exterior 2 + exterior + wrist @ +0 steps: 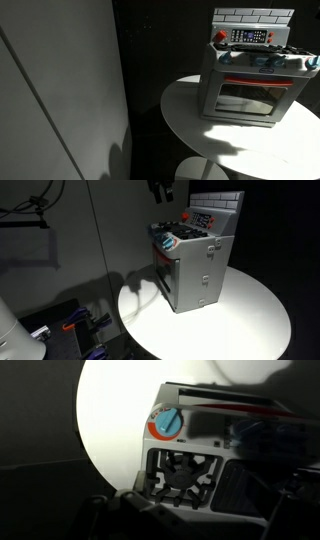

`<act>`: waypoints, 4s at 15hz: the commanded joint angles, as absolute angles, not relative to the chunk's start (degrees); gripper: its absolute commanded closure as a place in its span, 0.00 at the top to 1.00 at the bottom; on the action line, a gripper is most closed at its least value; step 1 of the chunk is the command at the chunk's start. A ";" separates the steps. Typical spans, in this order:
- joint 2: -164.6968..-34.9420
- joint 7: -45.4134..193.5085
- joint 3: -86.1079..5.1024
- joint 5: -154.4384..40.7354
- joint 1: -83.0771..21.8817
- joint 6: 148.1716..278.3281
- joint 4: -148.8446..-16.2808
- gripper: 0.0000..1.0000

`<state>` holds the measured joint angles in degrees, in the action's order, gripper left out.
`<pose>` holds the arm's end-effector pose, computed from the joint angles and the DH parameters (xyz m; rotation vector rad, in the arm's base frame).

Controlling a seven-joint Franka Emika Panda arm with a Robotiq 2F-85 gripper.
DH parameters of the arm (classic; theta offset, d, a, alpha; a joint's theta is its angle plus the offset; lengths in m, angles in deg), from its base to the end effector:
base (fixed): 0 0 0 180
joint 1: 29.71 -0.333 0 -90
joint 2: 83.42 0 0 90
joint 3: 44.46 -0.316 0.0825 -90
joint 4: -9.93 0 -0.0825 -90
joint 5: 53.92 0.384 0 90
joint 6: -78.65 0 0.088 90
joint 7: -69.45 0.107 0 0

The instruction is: Push the top right button on the toy stove

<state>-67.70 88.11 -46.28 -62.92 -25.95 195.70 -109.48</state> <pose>0.4964 -0.0241 0.5657 2.9623 -0.4546 0.3808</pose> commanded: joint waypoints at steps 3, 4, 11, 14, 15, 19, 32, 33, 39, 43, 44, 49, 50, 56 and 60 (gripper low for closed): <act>-69.13 89.06 -46.17 -64.13 -25.83 195.92 -108.36 1.00; -69.22 89.06 -46.17 -64.13 -25.85 195.92 -108.45 1.00; -69.26 89.06 -46.18 -64.13 -25.91 195.92 -108.51 1.00; -69.81 89.50 -46.19 -64.42 -25.77 196.30 -108.02 1.00; -70.13 89.65 -46.14 -64.40 -25.72 196.47 -107.74 1.00; -71.47 90.99 -46.14 -65.07 -25.38 198.43 -106.57 1.00; -79.65 101.37 -45.54 -69.39 -24.77 206.73 -100.66 1.00; -80.53 102.45 -45.37 -69.95 -24.84 206.94 -100.06 1.00; -85.41 106.66 -43.82 -71.83 -25.54 207.52 -96.33 1.00; -87.03 106.91 -42.88 -71.10 -26.27 207.17 -94.73 1.00; -85.90 105.54 -42.74 -70.24 -26.29 207.46 -96.86 1.00; -86.40 105.62 -42.59 -70.22 -26.53 207.45 -96.23 1.00; -86.55 106.03 -42.52 -70.83 -26.57 207.97 -96.15 1.00; -87.49 106.31 -41.88 -71.02 -26.54 211.75 -95.80 1.00; -88.53 106.79 -41.04 -71.21 -26.53 214.50 -95.76 1.00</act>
